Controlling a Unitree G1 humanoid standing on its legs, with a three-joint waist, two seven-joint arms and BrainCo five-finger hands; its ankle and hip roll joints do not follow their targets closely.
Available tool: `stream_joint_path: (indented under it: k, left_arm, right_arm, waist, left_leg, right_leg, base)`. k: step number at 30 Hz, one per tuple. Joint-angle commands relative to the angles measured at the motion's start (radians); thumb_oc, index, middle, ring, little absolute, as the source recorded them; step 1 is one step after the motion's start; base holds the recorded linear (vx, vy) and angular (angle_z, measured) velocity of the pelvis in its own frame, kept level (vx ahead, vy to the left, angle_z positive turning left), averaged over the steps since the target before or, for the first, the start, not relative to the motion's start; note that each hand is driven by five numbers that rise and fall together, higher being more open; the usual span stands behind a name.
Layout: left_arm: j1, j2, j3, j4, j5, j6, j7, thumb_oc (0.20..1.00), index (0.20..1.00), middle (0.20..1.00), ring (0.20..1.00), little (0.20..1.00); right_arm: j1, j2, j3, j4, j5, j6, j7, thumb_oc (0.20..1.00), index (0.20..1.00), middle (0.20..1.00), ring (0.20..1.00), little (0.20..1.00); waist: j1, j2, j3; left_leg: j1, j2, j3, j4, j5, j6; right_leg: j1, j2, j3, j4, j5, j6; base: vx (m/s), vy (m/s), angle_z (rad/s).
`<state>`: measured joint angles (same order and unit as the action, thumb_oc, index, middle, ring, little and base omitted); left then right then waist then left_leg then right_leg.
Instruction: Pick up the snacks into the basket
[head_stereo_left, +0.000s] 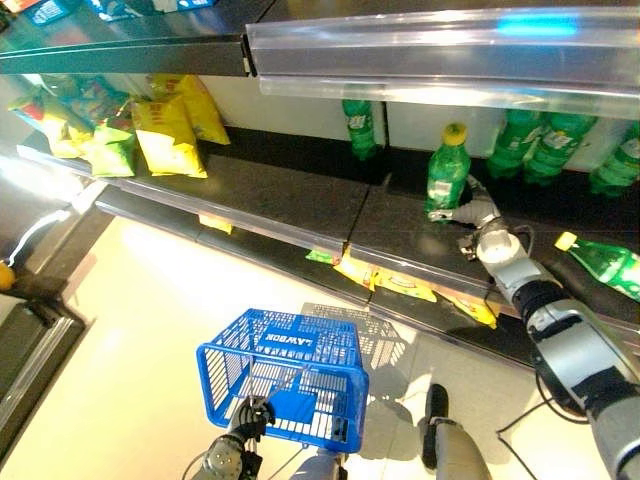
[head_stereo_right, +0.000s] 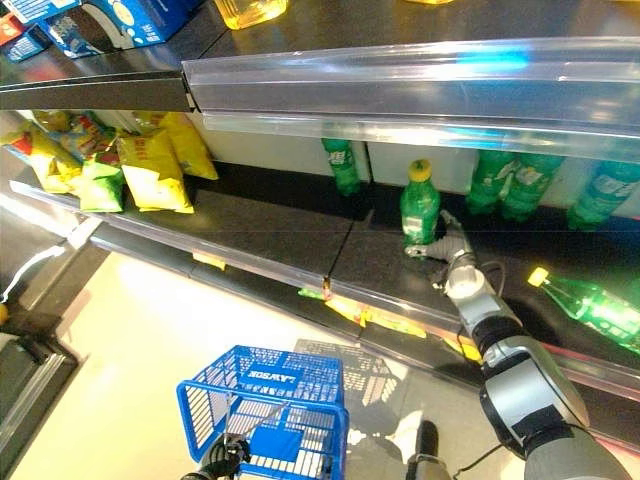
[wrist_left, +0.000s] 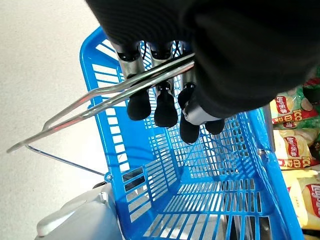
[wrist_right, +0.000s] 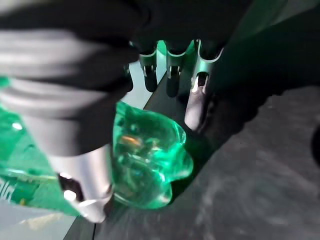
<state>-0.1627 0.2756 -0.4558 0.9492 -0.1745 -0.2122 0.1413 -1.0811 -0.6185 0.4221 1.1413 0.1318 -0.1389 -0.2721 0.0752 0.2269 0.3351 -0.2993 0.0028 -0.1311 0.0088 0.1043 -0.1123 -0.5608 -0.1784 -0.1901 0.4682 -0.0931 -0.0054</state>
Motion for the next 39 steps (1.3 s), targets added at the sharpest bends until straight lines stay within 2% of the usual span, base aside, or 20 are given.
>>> stream_joint_path:
  k: [1, 2, 3, 4, 13, 22, 31, 39]
  left_arm:
    - [0.029, 0.089, -0.040, 0.015, 0.000, 0.004, 0.025, 0.200, 0.200, 0.200, 0.200, 0.200]
    - [0.028, 0.089, -0.041, 0.010, 0.000, 0.004, 0.026, 0.200, 0.200, 0.200, 0.200, 0.200]
    - [0.027, 0.089, -0.042, 0.009, -0.001, 0.005, 0.026, 0.200, 0.200, 0.200, 0.200, 0.200]
    - [0.023, 0.089, -0.041, 0.010, 0.000, 0.005, 0.027, 0.200, 0.200, 0.200, 0.200, 0.200]
    - [0.017, 0.083, -0.029, 0.019, -0.012, 0.004, 0.037, 0.200, 0.200, 0.200, 0.200, 0.200]
    - [0.023, 0.083, -0.015, 0.036, -0.021, 0.006, 0.036, 0.200, 0.200, 0.200, 0.200, 0.200]
    - [0.028, 0.096, 0.012, 0.055, -0.019, 0.013, 0.034, 0.200, 0.200, 0.200, 0.200, 0.200]
    - [0.034, 0.111, 0.069, 0.068, -0.012, 0.026, 0.031, 0.200, 0.200, 0.200, 0.200, 0.200]
  right_arm:
    - [-0.029, -0.012, 0.027, 0.041, 0.030, 0.006, 0.002, 0.752, 0.752, 0.752, 0.752, 0.752]
    - [-0.031, -0.015, 0.025, 0.040, 0.028, 0.006, 0.000, 0.460, 0.460, 0.460, 0.460, 0.460]
    - [-0.031, -0.018, 0.025, 0.039, 0.030, 0.006, -0.002, 0.366, 0.366, 0.366, 0.366, 0.366]
    - [-0.033, -0.020, 0.025, 0.041, 0.028, 0.006, -0.004, 0.200, 0.200, 0.200, 0.200, 0.200]
    - [-0.013, -0.002, 0.027, 0.033, 0.028, 0.007, 0.002, 0.200, 0.200, 0.200, 0.200, 0.200]
    - [0.016, 0.030, 0.026, -0.006, 0.045, 0.003, 0.013, 0.200, 0.200, 0.200, 0.200, 0.200]
    - [0.052, 0.053, 0.041, -0.148, 0.065, -0.005, 0.029, 0.200, 0.200, 0.200, 0.200, 0.200]
    - [0.181, 0.074, 0.065, -0.445, 0.135, -0.028, 0.107, 0.200, 0.200, 0.200, 0.200, 0.200]
  waist:
    - [0.041, -0.001, 0.018]
    - [0.043, 0.003, 0.018]
    - [0.044, 0.005, 0.021]
    - [0.048, 0.009, 0.017]
    - [0.054, 0.015, 0.017]
    - [0.047, 0.006, 0.015]
    - [0.033, -0.024, 0.019]
    - [0.007, -0.077, 0.018]
  left_leg:
    - [-0.005, -0.034, -0.025, -0.025, 0.017, 0.005]
    - [-0.008, -0.037, -0.028, -0.024, 0.018, 0.005]
    - [-0.004, -0.041, -0.034, -0.025, 0.016, 0.005]
    - [-0.010, -0.042, -0.037, -0.024, 0.019, 0.006]
    - [-0.016, -0.055, -0.053, -0.021, 0.021, 0.011]
    - [-0.009, -0.056, -0.042, -0.016, 0.015, 0.013]
    - [-0.009, -0.047, -0.022, 0.000, 0.008, 0.011]
    - [0.000, -0.027, 0.003, 0.011, 0.000, 0.007]
  right_leg:
    - [0.145, -0.044, 0.032, -0.169, 0.032, 0.143]
    - [0.144, -0.047, 0.030, -0.165, 0.030, 0.143]
    - [0.147, -0.053, 0.029, -0.157, 0.021, 0.143]
    - [0.147, -0.055, 0.024, -0.160, 0.026, 0.143]
    - [0.147, -0.064, 0.019, -0.151, 0.023, 0.142]
    - [0.151, -0.064, 0.032, -0.159, 0.032, 0.144]
    - [0.151, -0.053, 0.051, -0.173, 0.048, 0.146]
    - [0.176, -0.033, 0.059, -0.214, 0.074, 0.149]
  base:
    - [0.00, 0.008, 0.23]
    - [0.01, 0.004, 0.13]
    - [0.01, 0.006, 0.11]
    - [0.01, 0.003, 0.07]
    - [0.01, 0.005, 0.11]
    - [0.00, 0.000, 0.00]
    - [-0.01, 0.001, -0.01]
    - [-0.03, -0.013, -0.06]
